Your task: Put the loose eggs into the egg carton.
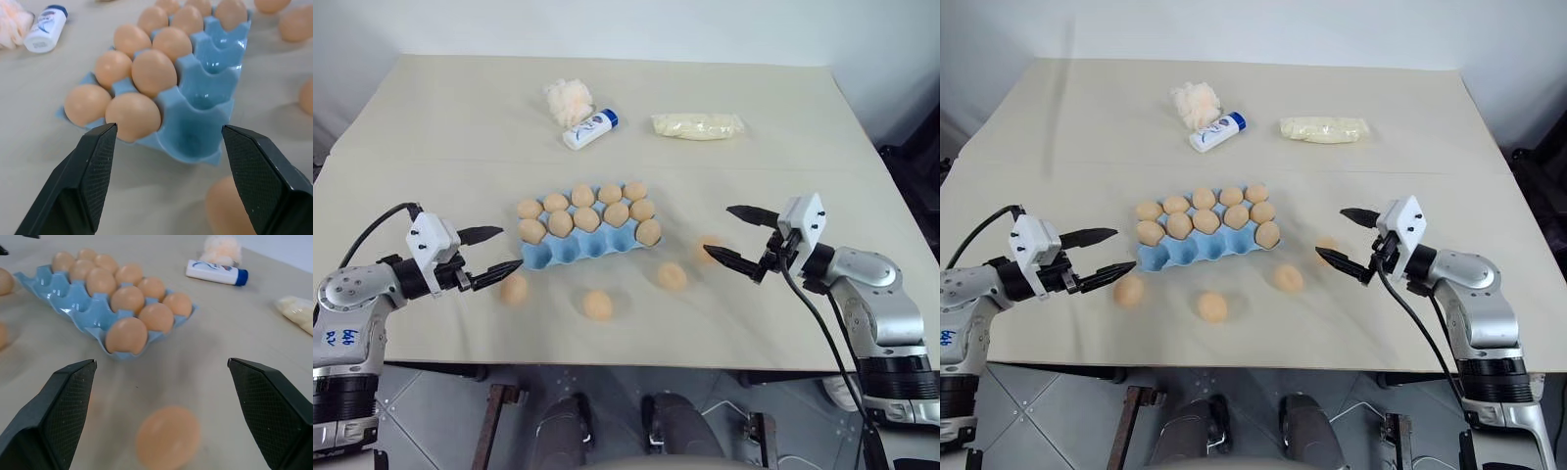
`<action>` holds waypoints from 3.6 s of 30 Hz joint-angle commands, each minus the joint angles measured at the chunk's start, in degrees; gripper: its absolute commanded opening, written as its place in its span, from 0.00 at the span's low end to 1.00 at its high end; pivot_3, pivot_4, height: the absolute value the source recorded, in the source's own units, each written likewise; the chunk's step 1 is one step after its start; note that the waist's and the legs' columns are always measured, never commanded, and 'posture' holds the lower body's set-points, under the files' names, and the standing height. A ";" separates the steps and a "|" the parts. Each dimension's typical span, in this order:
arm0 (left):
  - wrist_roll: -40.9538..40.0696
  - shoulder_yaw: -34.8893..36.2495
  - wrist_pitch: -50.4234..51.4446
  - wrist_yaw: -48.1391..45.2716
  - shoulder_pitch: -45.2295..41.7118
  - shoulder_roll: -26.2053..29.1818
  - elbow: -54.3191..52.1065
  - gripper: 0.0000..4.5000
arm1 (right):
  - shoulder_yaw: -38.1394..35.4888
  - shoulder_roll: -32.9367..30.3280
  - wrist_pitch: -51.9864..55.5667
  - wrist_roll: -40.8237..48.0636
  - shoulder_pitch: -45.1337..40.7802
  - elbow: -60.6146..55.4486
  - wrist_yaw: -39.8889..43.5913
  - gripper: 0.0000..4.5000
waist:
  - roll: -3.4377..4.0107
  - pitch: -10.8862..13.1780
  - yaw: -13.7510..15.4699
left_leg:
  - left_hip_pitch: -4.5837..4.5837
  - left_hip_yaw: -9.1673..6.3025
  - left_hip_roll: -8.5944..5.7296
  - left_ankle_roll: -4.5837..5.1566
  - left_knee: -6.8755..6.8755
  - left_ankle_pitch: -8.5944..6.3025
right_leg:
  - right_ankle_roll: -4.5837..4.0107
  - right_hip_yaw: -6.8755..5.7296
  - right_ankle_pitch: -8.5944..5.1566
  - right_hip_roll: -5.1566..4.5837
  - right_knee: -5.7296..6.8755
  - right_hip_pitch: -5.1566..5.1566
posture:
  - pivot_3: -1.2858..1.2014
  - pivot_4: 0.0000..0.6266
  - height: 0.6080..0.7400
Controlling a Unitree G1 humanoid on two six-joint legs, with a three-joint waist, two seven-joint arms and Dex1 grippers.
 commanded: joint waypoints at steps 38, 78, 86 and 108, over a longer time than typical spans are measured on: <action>-1.48 -9.83 0.80 -6.47 -0.99 -2.67 -9.31 0.82 | 5.89 7.34 -0.88 -9.91 -7.79 19.28 -10.19 0.96 | 0.00 0.00 -1.10 | 0.09 0.05 -0.04 0.00 0.06 0.13 | 0.03 0.16 0.02 0.06 0.27 -0.03 | 0.52 0.24 1.00; -1.78 -3.49 2.48 -2.07 2.65 -1.71 -8.31 0.82 | 11.79 17.00 6.96 -8.69 -14.76 2.72 -10.22 0.99 | -0.01 -0.01 -1.14 | 0.00 0.04 -0.02 -0.06 -0.03 0.01 | 0.00 0.06 0.00 -0.03 0.26 -0.15 | 0.52 0.24 1.00; -0.20 -8.85 3.12 -3.04 -1.48 -3.41 -6.64 0.82 | -2.38 5.35 5.72 -1.50 5.91 -9.48 -6.91 0.99 | -0.01 -0.01 -0.17 | -0.02 0.04 0.00 -0.06 -0.06 -0.10 | 0.03 0.07 -0.01 0.04 -0.07 -0.04 | 0.52 0.24 1.00; -0.01 -9.49 -0.81 -5.49 -2.73 -4.21 -4.61 0.82 | 11.02 5.08 1.15 -4.55 3.90 -4.64 0.18 0.99 | -0.01 -0.01 -1.22 | 0.11 0.23 0.10 0.00 0.03 -0.03 | 0.04 0.32 0.13 0.17 -0.03 -0.02 | 0.52 0.24 1.00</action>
